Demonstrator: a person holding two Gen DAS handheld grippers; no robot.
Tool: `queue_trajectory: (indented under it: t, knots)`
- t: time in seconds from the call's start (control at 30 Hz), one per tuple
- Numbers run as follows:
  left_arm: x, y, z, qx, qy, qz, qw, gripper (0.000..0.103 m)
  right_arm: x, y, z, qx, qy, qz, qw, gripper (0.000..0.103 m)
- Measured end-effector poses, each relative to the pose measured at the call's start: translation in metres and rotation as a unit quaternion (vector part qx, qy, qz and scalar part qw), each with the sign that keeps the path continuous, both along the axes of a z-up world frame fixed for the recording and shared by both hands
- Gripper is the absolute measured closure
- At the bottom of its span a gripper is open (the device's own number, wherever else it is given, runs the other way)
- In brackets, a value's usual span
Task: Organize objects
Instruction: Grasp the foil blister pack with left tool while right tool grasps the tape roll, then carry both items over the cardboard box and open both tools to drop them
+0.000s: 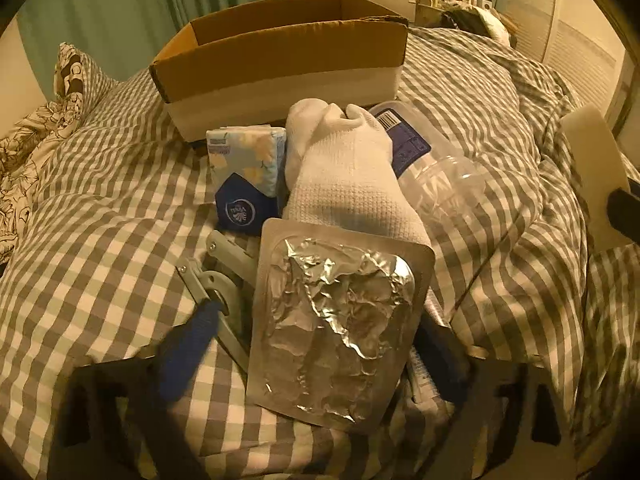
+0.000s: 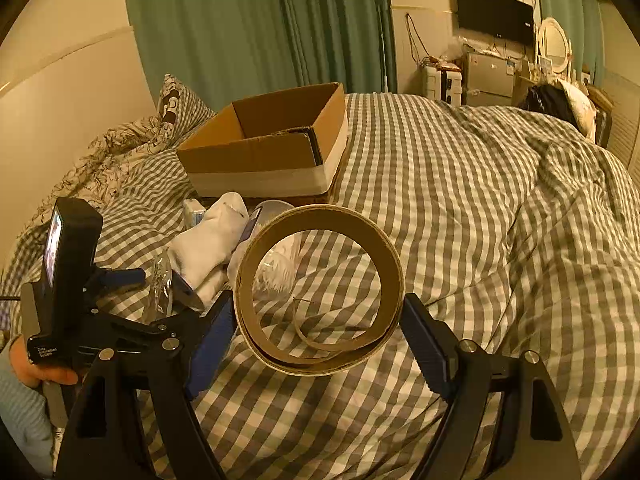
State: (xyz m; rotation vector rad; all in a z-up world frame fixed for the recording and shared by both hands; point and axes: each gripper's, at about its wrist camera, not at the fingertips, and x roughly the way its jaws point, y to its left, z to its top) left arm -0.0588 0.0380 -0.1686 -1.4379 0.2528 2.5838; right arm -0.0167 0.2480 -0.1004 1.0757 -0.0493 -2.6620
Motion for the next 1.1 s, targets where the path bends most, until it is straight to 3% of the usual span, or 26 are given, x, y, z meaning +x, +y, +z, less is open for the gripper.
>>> queue_trajectory:
  t: [0.03, 0.07, 0.17, 0.37, 0.57, 0.83, 0.97, 1.1]
  knots:
    - [0.002, 0.001, 0.001, 0.003, -0.003, -0.003, 1.0000, 0.032, 0.002, 0.000, 0.002, 0.001, 0.001, -0.002, 1.000, 0.022]
    - [0.003, 0.001, 0.002, 0.006, -0.005, -0.005, 1.0000, 0.036, 0.004, 0.001, 0.005, 0.000, 0.004, -0.004, 1.000, 0.022]
    - [0.005, -0.002, 0.010, 0.023, -0.001, -0.008, 0.9997, 0.036, 0.012, 0.003, 0.017, 0.004, 0.016, -0.011, 1.000, 0.022]
    - [0.010, -0.018, 0.055, 0.050, 0.043, 0.006, 0.9978, 0.036, 0.023, -0.003, 0.040, 0.025, 0.040, -0.011, 0.999, 0.022]
    - [-0.009, -0.036, 0.112, 0.071, 0.090, 0.023, 0.9931, 0.036, -0.004, -0.018, 0.071, 0.032, 0.067, 0.023, 0.997, 0.022]
    - [-0.084, -0.055, 0.189, 0.097, 0.141, 0.037, 0.9846, 0.036, -0.084, -0.041, 0.149, 0.010, 0.128, 0.073, 0.989, 0.021]
    - [-0.130, -0.051, 0.204, 0.081, 0.157, 0.036, 0.9837, 0.036, -0.138, -0.064, 0.161, 0.016, 0.139, 0.079, 0.987, 0.021]
    - [-0.187, -0.047, 0.191, 0.071, 0.134, 0.033, 0.9878, 0.036, -0.200, -0.079, 0.146, 0.000, 0.114, 0.074, 0.991, 0.020]
